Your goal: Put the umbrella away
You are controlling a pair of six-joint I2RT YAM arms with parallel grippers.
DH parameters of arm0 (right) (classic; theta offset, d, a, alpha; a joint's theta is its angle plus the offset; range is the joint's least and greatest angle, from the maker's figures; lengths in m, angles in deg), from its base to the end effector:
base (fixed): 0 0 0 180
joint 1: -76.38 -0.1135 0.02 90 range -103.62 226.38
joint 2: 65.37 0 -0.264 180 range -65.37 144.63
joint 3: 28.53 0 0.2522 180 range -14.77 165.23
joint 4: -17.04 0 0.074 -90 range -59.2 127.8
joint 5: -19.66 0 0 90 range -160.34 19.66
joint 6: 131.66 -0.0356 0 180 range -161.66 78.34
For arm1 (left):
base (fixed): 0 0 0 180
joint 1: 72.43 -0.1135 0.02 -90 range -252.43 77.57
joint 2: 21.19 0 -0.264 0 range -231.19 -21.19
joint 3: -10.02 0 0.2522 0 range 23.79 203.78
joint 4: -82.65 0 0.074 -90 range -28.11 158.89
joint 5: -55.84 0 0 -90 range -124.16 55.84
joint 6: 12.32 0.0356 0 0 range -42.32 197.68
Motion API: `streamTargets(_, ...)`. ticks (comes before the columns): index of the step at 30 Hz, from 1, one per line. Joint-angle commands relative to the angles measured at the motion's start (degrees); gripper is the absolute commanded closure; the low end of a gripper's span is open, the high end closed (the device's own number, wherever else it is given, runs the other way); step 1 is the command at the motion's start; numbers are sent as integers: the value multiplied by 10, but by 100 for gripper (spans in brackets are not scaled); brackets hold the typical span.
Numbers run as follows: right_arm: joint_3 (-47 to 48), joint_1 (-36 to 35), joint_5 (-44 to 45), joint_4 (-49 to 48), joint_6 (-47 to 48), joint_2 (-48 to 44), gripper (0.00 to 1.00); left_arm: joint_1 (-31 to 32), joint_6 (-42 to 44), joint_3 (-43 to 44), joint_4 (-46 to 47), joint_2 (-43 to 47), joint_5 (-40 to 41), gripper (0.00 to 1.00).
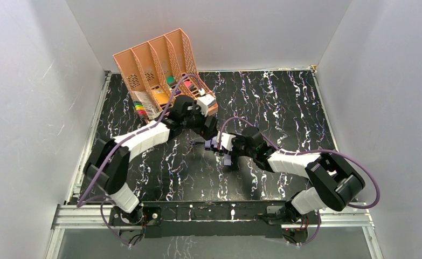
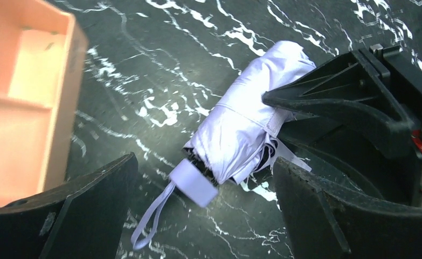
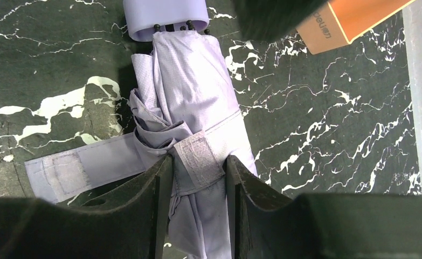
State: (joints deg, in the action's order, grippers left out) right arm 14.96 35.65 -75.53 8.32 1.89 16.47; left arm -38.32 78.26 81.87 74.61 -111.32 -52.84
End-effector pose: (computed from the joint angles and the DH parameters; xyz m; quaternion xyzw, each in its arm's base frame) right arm 0.2066 0.1822 0.1642 -0.5963 0.6250 0.0268 0.5031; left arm 0.2889 -0.2094 0.2506 0.3316 0.7746 -0.2822 0.4587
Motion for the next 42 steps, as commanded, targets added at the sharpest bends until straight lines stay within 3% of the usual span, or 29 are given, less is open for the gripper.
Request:
streamTargets(1, -23, 1, 34, 81, 1, 23, 54, -6, 64, 74, -72, -80, -132, 4)
streamTargets(13, -23, -3, 19, 87, -2, 22, 54, -11, 154, 197, -164, -209, -242, 4)
streamTargets(24, -13, -4, 11, 102, -8, 20, 54, -14, 169, 209, -192, -262, -281, 12)
streamTargets(32, -14, -4, 11, 101, -13, 9, 55, 6, 174, 213, -224, -286, -239, 29)
streamTargets(39, -21, -2, 4, 87, -21, -13, 55, 18, 178, 184, -233, -288, -196, 54)
streamTargets(42, -21, -3, 3, 82, -23, -21, 55, 25, 176, 174, -242, -293, -168, 71)
